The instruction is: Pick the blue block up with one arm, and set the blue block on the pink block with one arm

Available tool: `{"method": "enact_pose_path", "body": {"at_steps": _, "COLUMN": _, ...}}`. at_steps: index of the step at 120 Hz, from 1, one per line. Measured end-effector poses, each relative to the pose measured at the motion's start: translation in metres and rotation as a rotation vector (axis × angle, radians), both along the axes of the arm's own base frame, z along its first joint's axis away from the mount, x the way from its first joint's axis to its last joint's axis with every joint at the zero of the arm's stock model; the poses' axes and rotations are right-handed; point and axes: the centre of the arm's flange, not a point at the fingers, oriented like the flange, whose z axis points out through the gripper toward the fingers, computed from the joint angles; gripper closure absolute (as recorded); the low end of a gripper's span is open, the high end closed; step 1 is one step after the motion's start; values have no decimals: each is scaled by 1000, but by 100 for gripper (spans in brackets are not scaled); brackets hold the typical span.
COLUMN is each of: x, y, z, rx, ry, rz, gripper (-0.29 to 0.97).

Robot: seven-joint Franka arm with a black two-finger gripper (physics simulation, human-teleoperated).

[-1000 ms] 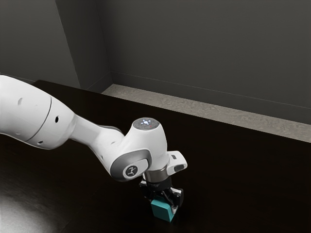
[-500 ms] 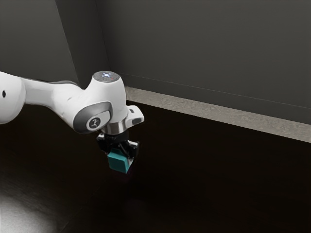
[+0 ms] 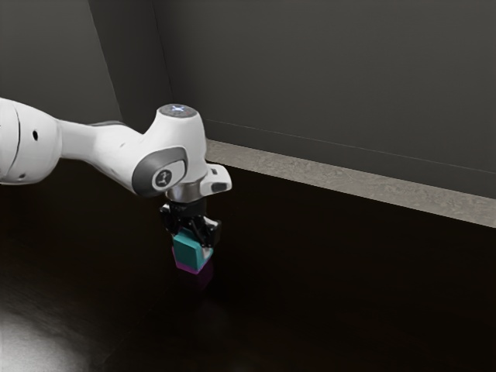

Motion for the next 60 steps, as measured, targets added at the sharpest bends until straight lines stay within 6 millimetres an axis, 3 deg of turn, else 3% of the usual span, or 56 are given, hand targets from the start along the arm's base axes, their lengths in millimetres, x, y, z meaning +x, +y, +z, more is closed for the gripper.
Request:
{"method": "enact_pose_path", "body": {"at_steps": 16, "x": 6, "y": 16, "z": 3, "rx": -46, "ry": 10, "rz": 19, "gripper": 30}}
{"method": "enact_pose_path", "body": {"at_steps": 33, "x": 8, "y": 18, "z": 5, "rx": -78, "ry": -1, "rz": -4, "gripper": 30}}
{"method": "enact_pose_path", "body": {"at_steps": 60, "x": 15, "y": 44, "z": -1, "rx": -84, "ry": -15, "rz": -9, "gripper": 30}}
